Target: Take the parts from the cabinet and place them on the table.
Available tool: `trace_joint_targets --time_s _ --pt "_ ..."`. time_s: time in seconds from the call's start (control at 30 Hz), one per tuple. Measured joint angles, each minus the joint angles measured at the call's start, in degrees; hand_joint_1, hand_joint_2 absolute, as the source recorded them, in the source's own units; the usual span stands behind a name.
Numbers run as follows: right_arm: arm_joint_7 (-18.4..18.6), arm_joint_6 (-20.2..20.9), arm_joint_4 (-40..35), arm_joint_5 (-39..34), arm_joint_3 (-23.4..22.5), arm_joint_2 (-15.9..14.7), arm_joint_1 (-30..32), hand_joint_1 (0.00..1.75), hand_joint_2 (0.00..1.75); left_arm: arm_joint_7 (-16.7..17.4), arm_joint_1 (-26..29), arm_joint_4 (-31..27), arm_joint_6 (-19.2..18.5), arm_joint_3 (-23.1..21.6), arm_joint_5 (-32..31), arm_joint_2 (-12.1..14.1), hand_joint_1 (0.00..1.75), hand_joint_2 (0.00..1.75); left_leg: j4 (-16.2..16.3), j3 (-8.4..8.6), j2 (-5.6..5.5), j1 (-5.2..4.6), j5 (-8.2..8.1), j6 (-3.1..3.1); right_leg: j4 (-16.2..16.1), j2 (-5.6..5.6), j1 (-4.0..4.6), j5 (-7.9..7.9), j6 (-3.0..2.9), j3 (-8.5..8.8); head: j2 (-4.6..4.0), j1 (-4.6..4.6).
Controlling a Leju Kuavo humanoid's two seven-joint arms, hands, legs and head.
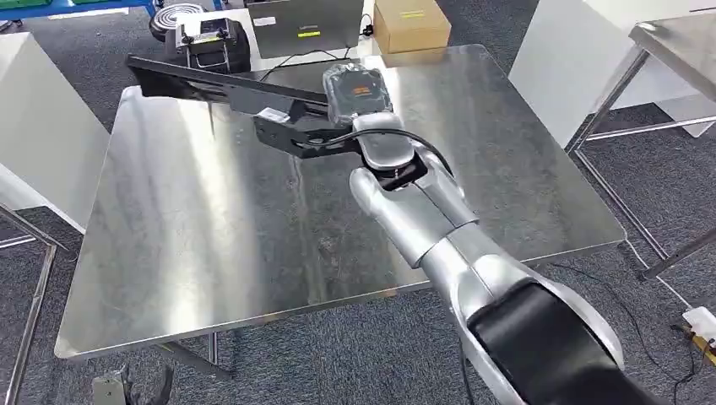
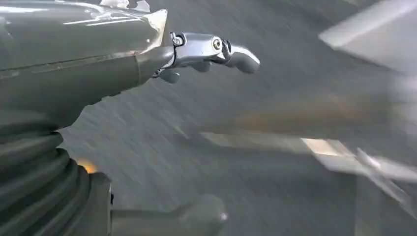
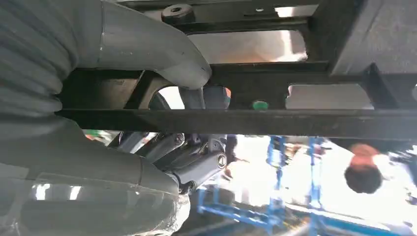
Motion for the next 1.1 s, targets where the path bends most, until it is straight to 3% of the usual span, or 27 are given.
trace_joint_targets --time_s 0.13,0.3,1.1 --pt "0.2 -0.9 -0.1 -5.9 7.6 0.0 -2.4 1.75 1.75 5.3 -0.3 7.2 6.5 3.5 -0.3 0.7 0.0 1.75 0.0 0.0 -0.1 0.0 0.0 0.0 0.0 -0.07 -0.06 -0.03 -0.03 0.02 0.0 0.0" --pt "0.2 -1.1 -0.1 -6.7 11.9 0.0 -3.5 1.75 1.75 6.2 -0.8 11.4 7.5 5.4 -0.3 0.8 0.0 1.75 0.0 0.0 -0.18 -0.01 0.0 0.0 -0.1 -0.1 -0.07 -0.03 -0.04 0.09 0.0 0.0" --pt "0.3 -1.3 -0.1 -6.9 15.1 0.0 -4.0 1.75 1.75 6.4 -1.6 14.5 7.5 6.4 -0.3 1.3 0.0 1.75 0.0 0.02 -0.2 -0.03 0.0 0.0 -0.1 -0.15 -0.09 -0.03 -0.04 0.09 0.0 -0.02"
